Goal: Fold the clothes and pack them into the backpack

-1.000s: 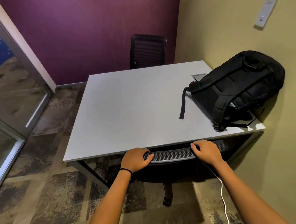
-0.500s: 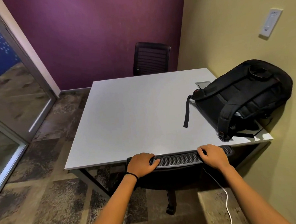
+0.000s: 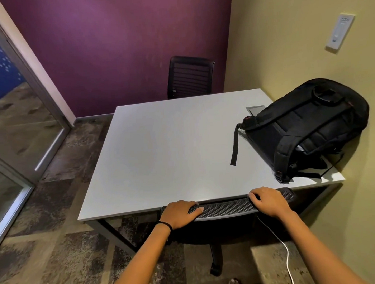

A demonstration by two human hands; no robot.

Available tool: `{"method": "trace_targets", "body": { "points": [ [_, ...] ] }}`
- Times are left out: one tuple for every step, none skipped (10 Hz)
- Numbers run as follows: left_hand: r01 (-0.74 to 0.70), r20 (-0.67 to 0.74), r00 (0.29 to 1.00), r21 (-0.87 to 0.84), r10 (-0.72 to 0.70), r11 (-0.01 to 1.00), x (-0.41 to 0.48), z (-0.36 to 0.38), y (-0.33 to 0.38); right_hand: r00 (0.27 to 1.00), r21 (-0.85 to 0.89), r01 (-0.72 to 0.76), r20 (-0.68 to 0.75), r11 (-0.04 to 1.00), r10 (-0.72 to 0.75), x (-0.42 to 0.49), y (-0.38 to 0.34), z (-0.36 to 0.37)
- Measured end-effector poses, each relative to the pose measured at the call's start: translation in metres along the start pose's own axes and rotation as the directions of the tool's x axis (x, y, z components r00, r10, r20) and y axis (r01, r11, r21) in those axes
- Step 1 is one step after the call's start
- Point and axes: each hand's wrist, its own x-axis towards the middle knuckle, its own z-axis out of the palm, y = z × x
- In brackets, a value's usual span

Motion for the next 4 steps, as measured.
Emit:
{"method": "trace_targets", "body": {
  "points": [
    [0.022, 0.129, 0.991, -0.043, -0.017, 0.999, 0.007, -0.002, 0.000, 0.989, 0.075, -0.019, 0.146, 0.997, 0.008, 0.010, 0.003, -0.002],
    [0.076, 0.225, 0.973, -0.114, -0.049, 0.991, 0.015, -0.010, 0.007, 0.975, 0.116, -0.031, 0.223, 0.993, 0.004, 0.023, 0.004, -0.005],
    [0.100, 0.271, 0.961, -0.178, -0.049, 0.979, 0.028, -0.015, 0.007, 0.951, 0.127, -0.009, 0.309, 0.992, -0.031, 0.044, 0.006, -0.004],
    [0.106, 0.200, 0.977, -0.191, -0.067, 0.976, 0.042, -0.016, 0.004, 0.932, 0.177, -0.007, 0.357, 0.984, -0.057, 0.065, 0.006, 0.003]
  ]
}}
